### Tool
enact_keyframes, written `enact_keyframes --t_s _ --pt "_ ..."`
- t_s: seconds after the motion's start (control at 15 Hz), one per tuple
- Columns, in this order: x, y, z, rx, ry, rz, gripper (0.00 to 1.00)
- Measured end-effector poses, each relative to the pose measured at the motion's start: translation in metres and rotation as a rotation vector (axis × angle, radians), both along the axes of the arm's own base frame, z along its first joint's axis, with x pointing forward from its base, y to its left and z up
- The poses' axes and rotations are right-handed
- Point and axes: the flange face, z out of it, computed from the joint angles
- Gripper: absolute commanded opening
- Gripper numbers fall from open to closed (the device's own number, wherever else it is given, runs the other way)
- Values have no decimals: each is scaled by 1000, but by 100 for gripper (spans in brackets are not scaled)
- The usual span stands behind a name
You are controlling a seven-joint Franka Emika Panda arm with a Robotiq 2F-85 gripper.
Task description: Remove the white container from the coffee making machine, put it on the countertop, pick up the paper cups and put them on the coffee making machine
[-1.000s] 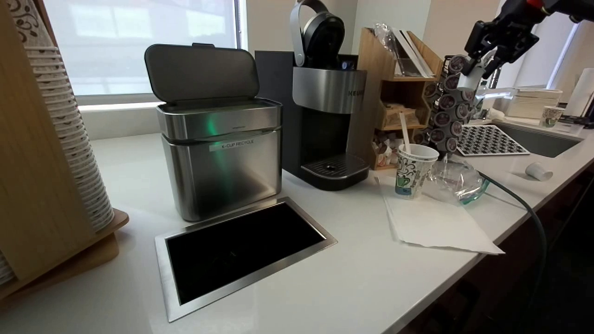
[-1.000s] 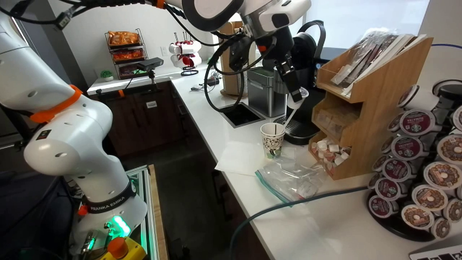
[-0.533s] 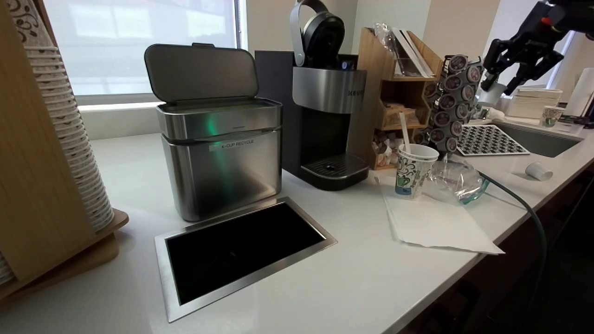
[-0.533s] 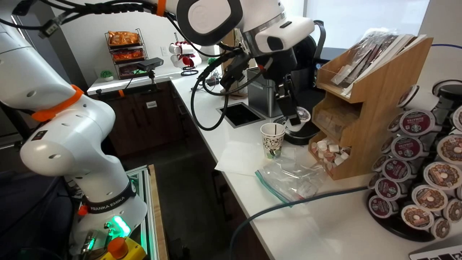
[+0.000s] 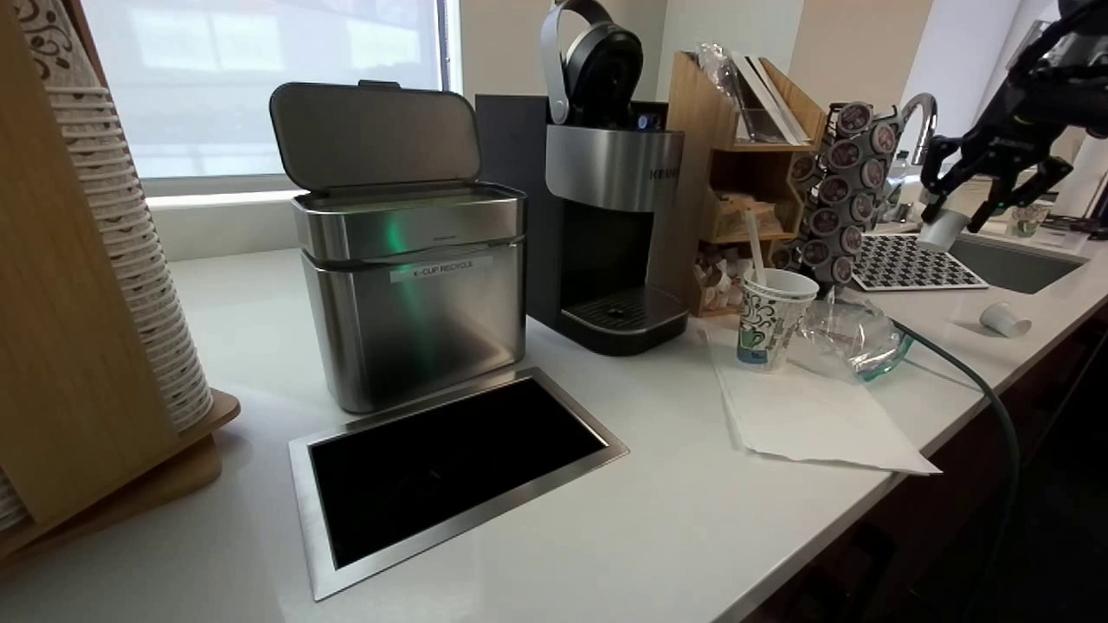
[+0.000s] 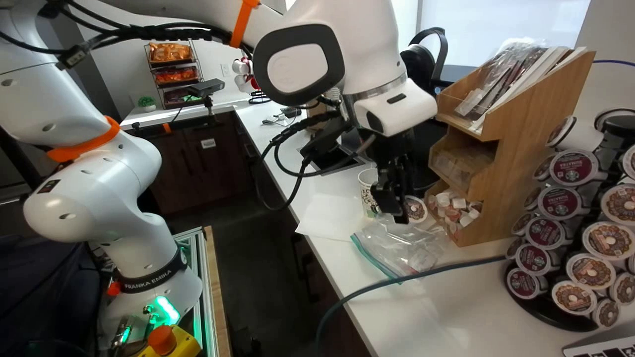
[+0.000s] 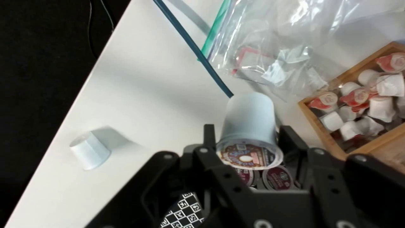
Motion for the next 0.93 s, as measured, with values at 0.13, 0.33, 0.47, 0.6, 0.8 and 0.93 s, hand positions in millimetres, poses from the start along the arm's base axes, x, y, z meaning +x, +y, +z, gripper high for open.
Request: enact_keyframes --t_s 0.13,0.33,0.47,0.6,0.8,0.93 --pt "-4 -11 -15 10 11 -54 28" --pt "-9 -26 -32 20 15 -115 53" --pt "-9 -28 -36 21 17 -126 53" --pt "-8 -28 -36 22 17 -129 53" --pt "-8 -28 -36 23 16 -131 53" --pt "-8 -28 -36 23 16 -131 28"
